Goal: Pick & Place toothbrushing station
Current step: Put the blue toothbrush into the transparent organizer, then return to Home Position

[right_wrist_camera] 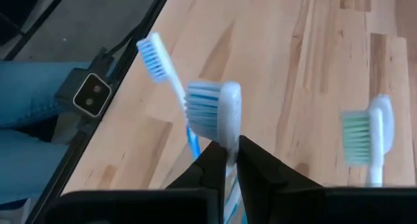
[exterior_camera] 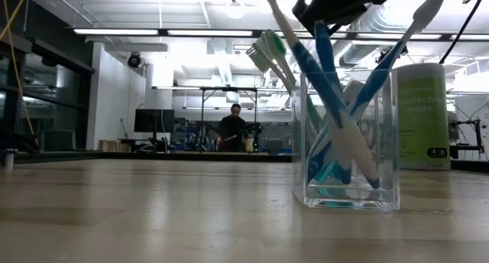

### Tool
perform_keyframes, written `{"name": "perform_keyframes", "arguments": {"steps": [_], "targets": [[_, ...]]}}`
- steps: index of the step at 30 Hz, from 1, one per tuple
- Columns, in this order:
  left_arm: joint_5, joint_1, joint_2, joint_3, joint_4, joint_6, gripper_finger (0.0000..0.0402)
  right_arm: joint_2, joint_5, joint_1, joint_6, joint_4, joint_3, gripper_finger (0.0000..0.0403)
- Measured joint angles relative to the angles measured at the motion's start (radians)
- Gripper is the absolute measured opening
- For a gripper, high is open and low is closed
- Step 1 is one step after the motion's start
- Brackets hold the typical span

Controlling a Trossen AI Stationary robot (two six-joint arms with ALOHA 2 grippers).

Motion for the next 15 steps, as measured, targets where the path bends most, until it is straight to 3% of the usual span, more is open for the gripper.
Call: {"name": "perform_keyframes", "arguments": {"steps": [7, 15], "targets": [[0.0, 0.0, 0.0, 0.0, 0.0, 0.0, 0.0132, 0.0, -0.084, 0.0, 0.019, -0.025, 0.0, 0.0035], [0.0, 0.0, 0.0, 0.0, 0.0, 0.0, 0.0131, 0.0, -0.084, 0.0, 0.004, -0.023, 0.0, 0.0068]]}}
